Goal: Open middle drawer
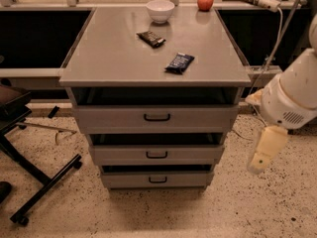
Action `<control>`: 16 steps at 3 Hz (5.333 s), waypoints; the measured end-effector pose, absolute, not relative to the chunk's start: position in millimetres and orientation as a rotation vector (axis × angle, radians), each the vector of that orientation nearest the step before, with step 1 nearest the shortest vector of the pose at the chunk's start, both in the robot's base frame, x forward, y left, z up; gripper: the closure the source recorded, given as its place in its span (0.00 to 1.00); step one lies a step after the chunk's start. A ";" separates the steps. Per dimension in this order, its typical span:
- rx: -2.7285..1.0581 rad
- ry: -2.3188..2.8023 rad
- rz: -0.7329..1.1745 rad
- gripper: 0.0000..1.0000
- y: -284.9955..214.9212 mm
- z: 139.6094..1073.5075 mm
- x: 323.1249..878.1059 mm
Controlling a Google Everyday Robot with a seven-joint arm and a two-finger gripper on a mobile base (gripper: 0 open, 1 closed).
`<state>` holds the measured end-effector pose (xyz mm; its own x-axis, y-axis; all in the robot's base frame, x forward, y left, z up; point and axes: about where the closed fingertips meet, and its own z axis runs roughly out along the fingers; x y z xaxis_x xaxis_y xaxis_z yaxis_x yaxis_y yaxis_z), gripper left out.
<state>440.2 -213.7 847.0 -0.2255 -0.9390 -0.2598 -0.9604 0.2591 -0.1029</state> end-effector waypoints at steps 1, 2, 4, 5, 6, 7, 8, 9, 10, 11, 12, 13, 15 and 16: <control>-1.690 2.241 0.226 0.00 -222.5 771.0 428.7; -1.576 2.216 0.288 0.00 -228.5 706.6 434.1; -1.590 2.221 0.438 0.00 -166.5 552.1 449.9; -1.590 2.221 0.438 0.00 -166.4 552.0 449.9; -1.505 2.210 0.424 0.00 -178.0 563.1 452.5; -1.459 2.145 0.401 0.00 -187.5 582.2 445.0; -1.458 2.146 0.401 0.00 -187.1 581.4 444.9; -1.432 2.129 0.382 0.00 -182.1 553.3 454.9; -1.421 2.053 0.334 0.00 -165.1 506.7 483.0; -1.422 1.969 0.314 0.00 -142.9 463.9 515.4; -1.422 1.969 0.314 0.00 -142.9 463.9 515.4; -1.444 1.941 0.286 0.00 -143.5 464.4 537.2; -1.456 1.877 0.239 0.00 -142.0 461.2 600.3; -1.487 1.873 0.257 0.00 -135.5 446.8 620.0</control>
Offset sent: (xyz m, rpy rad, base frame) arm 0.0334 -0.0288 -0.2109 0.3156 -0.1757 -0.1722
